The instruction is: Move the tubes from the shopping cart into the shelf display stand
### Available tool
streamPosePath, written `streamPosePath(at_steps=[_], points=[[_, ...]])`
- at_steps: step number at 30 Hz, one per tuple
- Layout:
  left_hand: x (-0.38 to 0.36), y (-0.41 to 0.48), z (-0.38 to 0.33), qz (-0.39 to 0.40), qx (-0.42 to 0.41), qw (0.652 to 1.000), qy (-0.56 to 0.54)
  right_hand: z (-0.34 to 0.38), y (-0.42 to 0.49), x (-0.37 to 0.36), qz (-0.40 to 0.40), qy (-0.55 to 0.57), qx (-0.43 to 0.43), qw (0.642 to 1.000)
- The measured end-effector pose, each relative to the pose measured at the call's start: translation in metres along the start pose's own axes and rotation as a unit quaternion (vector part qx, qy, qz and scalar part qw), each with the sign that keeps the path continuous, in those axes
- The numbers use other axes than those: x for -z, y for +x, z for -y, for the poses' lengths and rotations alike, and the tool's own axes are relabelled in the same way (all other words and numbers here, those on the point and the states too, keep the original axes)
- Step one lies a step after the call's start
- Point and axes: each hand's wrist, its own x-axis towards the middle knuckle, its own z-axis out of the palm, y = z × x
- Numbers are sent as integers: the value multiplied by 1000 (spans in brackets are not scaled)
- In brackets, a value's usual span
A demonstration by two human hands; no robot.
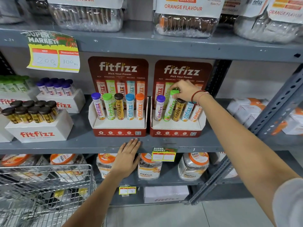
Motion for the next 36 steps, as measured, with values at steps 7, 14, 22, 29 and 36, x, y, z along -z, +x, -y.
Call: streamPosePath(at_steps=[7,14,22,29,36], points=[[0,0,1,9,4,1000,2,5,-3,-17,15,17,8,1000],[-1,0,-1,17,11,1000,8,5,-6,-18,3,7,19,1000],[0,1,0,14,2,1000,6,2,-6,-22,-7,4,9,1000],[18,10,-4,25,37,998,-32,9,-33,-34,-108,-1,44,993],[86,34,-21,-62,-9,994,-94,33,-101,-17,-368,111,112,916]])
